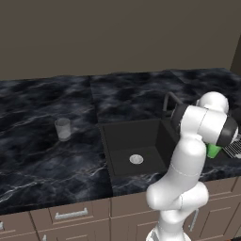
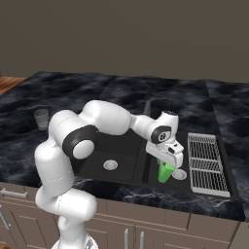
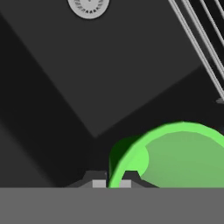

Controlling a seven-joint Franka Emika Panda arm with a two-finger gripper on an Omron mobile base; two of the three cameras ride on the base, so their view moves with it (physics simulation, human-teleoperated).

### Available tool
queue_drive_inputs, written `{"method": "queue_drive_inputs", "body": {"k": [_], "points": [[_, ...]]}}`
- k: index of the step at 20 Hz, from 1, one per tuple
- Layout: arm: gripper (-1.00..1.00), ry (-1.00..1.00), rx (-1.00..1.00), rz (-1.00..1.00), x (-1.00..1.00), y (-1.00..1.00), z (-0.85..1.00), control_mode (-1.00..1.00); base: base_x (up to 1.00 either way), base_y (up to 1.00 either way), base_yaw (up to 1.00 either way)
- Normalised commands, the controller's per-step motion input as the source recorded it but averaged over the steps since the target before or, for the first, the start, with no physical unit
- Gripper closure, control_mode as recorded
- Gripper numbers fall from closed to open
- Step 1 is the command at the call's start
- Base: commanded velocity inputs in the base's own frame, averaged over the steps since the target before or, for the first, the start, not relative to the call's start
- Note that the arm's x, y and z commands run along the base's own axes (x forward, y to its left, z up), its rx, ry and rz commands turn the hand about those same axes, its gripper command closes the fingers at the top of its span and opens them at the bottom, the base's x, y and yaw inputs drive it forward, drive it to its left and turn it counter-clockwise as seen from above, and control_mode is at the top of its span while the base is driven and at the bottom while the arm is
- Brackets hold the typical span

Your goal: Move any existing items from the left basin to the right basin for drying. Then move the glass cup from the counter to the left basin of the sink for washing.

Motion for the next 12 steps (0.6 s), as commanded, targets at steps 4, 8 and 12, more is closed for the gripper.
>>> {"method": "queue_drive_inputs", "body": {"k": [4,8,12], "points": [[1.00,-0.01,0.00,0.02,0.06,0.00,-0.12,-1.00,0.00,0.00,0.00],[1.00,0.00,0.00,0.03,0.10,0.00,-0.15,-1.00,0.00,0.00,0.00],[1.00,-0.02,0.00,0.03,0.11,0.00,-0.16,-1.00,0.00,0.00,0.00]]}}
